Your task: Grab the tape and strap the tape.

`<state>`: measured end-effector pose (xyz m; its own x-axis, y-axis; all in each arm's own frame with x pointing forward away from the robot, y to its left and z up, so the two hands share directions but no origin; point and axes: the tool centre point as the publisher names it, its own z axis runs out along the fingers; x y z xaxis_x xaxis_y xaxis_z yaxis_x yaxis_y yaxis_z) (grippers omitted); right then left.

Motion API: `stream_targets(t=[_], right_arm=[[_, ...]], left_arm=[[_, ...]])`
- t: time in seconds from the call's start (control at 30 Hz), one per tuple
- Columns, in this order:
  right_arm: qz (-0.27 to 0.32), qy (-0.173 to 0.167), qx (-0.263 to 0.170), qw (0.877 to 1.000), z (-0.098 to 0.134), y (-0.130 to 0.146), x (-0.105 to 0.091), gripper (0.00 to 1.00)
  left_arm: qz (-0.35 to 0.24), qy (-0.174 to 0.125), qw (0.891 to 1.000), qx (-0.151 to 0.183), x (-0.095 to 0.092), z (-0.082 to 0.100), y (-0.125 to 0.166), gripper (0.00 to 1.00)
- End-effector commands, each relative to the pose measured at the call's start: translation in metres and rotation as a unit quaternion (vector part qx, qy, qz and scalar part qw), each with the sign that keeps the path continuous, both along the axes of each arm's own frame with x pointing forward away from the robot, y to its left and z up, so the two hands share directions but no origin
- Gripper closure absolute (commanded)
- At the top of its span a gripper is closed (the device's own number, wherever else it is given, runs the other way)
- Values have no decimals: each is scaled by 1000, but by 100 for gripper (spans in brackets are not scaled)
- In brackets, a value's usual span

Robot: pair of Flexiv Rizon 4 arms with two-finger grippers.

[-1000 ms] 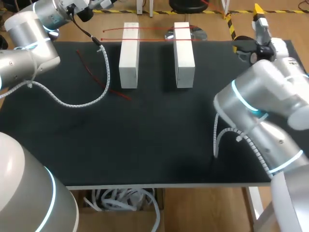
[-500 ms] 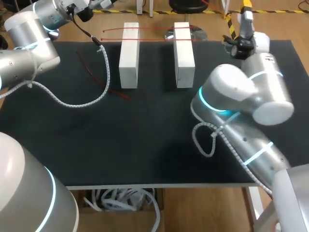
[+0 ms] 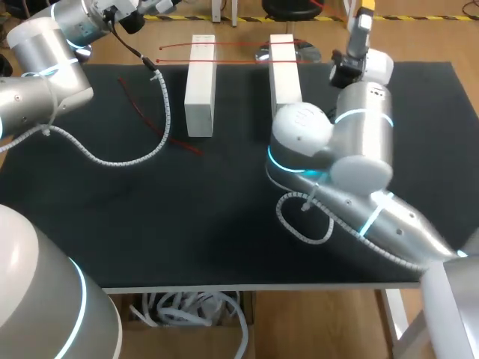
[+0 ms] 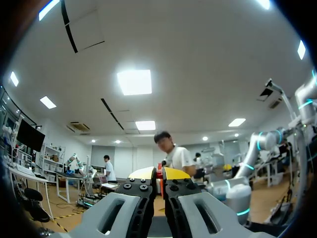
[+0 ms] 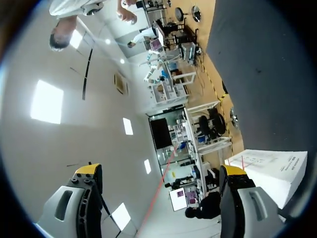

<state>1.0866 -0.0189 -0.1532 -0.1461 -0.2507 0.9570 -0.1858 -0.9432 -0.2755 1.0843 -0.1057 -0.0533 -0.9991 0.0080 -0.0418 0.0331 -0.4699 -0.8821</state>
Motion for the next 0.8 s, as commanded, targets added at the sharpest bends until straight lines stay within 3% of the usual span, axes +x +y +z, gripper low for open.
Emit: stream_targets(t=[0.03, 0.27, 0.5, 0.8], right_arm=[[-240, 53, 40, 969, 9, 2, 9, 0], [-224, 39, 36, 973, 15, -5, 9, 0], [-110, 14, 20, 994, 18, -5, 9, 0], [-19, -8, -4, 1000, 18, -1, -4, 0]], left_arm=[[0, 0, 1000, 0, 0, 0, 0, 100], [0, 0, 1000, 0, 0, 0, 0, 100], [0, 0, 1000, 0, 0, 0, 0, 100], [0, 0, 1000, 0, 0, 0, 0, 100]])
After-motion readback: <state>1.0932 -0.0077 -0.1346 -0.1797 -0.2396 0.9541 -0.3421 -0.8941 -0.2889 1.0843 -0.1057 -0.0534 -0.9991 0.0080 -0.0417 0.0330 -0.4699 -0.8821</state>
